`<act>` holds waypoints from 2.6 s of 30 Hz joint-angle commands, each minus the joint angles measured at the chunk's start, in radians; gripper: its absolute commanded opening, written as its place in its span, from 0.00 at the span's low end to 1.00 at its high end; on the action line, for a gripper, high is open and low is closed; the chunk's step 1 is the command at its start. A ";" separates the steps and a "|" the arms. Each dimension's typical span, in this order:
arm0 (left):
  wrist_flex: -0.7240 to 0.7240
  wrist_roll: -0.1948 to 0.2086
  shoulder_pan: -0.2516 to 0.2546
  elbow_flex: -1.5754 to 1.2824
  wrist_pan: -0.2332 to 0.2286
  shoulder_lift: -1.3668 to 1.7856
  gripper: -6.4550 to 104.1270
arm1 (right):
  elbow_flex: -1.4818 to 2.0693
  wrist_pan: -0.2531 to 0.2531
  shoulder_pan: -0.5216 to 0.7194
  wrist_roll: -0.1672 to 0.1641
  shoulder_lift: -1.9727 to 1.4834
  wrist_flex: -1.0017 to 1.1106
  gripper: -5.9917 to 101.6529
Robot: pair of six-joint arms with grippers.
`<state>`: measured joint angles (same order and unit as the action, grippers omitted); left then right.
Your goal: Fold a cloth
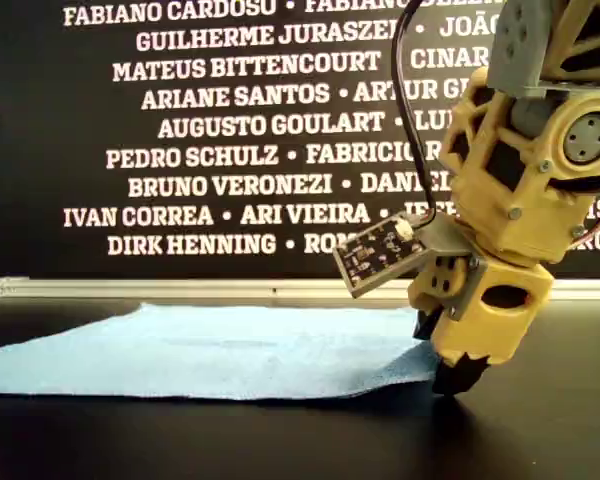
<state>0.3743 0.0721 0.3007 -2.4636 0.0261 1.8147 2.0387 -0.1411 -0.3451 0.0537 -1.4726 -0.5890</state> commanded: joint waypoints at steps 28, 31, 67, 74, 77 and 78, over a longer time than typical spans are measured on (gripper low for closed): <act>-0.003 0.005 -0.049 0.098 0.012 -0.080 0.35 | -0.063 -0.008 -0.052 0.002 -0.026 0.035 0.08; -0.003 0.005 -0.048 0.098 0.014 -0.057 0.14 | -0.058 -0.008 -0.052 0.002 -0.026 0.035 0.05; -0.218 -0.014 -0.064 0.371 0.011 -0.069 0.07 | -0.391 0.011 0.002 -0.014 -0.031 0.035 0.05; -0.218 -0.014 -0.100 0.686 -0.006 -0.296 0.07 | -0.706 0.002 0.028 -0.015 0.189 0.035 0.05; -0.218 -0.032 -0.144 0.825 -0.006 -0.408 0.07 | -0.854 -0.005 0.026 -0.015 0.296 0.035 0.05; -0.218 -0.057 -0.156 0.876 -0.006 -0.457 0.07 | -0.910 -0.005 0.025 -0.015 0.334 0.035 0.05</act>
<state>0.1795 0.0476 0.1933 -1.7610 0.0261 1.4113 1.3192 -0.1335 -0.3175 0.0337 -1.1689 -0.5890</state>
